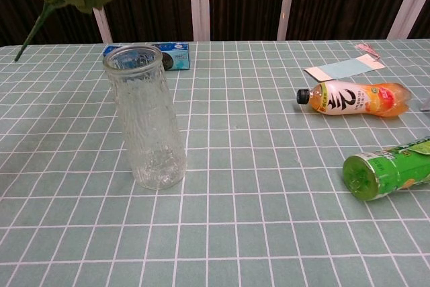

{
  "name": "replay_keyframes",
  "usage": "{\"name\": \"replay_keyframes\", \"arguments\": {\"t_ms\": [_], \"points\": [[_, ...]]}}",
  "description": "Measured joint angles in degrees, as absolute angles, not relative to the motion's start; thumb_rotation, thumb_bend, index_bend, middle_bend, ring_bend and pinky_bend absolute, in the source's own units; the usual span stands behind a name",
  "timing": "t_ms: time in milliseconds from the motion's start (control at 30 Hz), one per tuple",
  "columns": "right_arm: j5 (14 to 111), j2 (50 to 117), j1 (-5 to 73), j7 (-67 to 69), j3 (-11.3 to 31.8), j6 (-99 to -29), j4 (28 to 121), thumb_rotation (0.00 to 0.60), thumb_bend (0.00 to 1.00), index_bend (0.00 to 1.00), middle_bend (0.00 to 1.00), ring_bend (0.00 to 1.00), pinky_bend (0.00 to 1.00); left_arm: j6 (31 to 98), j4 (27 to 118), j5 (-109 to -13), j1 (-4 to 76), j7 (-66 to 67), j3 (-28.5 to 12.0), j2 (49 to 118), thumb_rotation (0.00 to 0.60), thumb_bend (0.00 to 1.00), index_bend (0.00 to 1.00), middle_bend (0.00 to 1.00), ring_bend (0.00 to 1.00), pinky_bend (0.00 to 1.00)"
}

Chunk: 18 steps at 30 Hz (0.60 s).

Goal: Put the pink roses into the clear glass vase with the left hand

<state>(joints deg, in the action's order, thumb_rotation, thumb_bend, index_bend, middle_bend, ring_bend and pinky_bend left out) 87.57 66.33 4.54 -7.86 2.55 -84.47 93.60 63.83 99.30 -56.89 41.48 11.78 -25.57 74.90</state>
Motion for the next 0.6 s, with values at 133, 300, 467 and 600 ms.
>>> {"name": "replay_keyframes", "arguments": {"t_ms": [133,300,467,600], "points": [[87.56,66.38,4.50,-8.22,2.53,-84.54,93.63,0.600,0.15,0.10,0.04,0.01,0.00,65.34,102.28,-61.89,39.16,0.31,-27.82,72.20,0.600,0.48,0.41,0.47,0.32,0.30],[87.37,66.42,4.47,-8.27,2.65,-84.63,93.65,0.600,0.15,0.10,0.04,0.01,0.00,67.70,106.43,-68.66,36.82,-15.08,-30.50,69.76,0.600,0.48,0.41,0.47,0.32,0.30],[87.43,66.32,4.42,-8.03,2.69,-84.81,93.65,0.600,0.15,0.10,0.04,0.01,0.00,69.34,112.44,-72.76,35.58,-24.35,-31.99,68.55,0.600,0.48,0.41,0.47,0.32,0.30],[87.36,66.21,4.38,-7.71,2.78,-84.94,93.61,0.600,0.15,0.10,0.04,0.01,0.00,69.02,117.61,-74.37,35.55,-27.46,-32.24,67.47,0.600,0.48,0.41,0.47,0.32,0.30]]}}
